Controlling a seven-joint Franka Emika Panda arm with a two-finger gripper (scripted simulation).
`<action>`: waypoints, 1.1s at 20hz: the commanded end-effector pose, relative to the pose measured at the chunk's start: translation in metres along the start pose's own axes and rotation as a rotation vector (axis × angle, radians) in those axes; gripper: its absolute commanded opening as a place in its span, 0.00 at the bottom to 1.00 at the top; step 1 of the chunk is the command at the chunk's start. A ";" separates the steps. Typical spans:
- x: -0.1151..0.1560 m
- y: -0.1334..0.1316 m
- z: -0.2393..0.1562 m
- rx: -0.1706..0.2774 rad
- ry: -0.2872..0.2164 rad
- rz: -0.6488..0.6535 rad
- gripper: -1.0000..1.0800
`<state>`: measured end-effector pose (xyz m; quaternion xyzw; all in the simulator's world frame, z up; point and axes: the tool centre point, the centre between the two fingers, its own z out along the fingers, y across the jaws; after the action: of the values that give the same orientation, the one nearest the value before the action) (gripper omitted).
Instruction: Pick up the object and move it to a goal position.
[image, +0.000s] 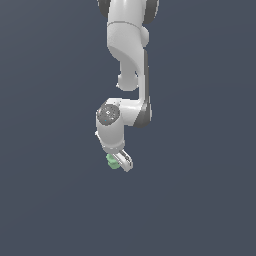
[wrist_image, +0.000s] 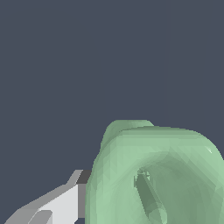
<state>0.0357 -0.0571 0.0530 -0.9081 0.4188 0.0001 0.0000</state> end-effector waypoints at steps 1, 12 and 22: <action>0.000 0.000 0.000 0.000 0.000 0.000 0.00; -0.002 0.002 -0.005 0.001 0.001 0.000 0.00; -0.016 0.015 -0.047 0.001 0.000 0.000 0.00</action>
<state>0.0172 -0.0551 0.0908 -0.9080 0.4191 0.0005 0.0002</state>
